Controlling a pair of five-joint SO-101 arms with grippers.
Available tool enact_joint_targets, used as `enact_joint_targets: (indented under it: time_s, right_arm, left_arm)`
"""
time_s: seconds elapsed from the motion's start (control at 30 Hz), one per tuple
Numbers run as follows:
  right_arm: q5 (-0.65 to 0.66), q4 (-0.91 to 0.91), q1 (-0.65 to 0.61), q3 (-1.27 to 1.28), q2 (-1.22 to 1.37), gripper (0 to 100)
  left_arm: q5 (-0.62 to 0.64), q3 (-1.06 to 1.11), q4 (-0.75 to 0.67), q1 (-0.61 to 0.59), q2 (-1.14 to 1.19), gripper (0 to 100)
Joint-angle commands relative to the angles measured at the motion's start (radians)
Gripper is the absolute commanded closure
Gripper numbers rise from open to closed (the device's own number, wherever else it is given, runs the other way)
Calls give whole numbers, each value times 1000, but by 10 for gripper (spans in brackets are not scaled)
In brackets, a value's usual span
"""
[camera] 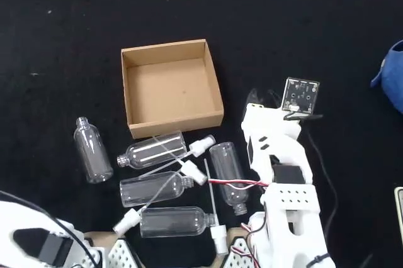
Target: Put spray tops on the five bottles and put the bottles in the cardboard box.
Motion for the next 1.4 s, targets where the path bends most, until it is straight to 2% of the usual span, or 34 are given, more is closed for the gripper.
enact_joint_targets:
  time_s: [0.0,0.3,0.43,0.5,0.63,0.8,1.03,1.37]
  right_arm:
    - [5,-32,-18,-16,1,890]
    - [5,-32,-18,-13,1,890]
    - [5,-32,-18,-13,1,890]
    - [5,-32,-18,-12,1,890]
    - [5,-32,-18,-12,1,890]
    - [5,-32,-18,-12,1,890]
    - [5,-32,-20,-12,1,890]
    - [5,-32,-20,-13,1,890]
  left_arm:
    - [-11,-19,-176,-47,48,970]
    - [-11,-7,-440,-97,203,970]
    - [-14,97,-594,-110,235,970]
    - [-57,179,-654,-111,235,970]
    - [-80,271,-681,-113,233,970]
    - [-80,185,-477,-105,233,970]
    - [-81,-28,-46,-38,233,970]
    - [-80,-24,290,88,206,970]
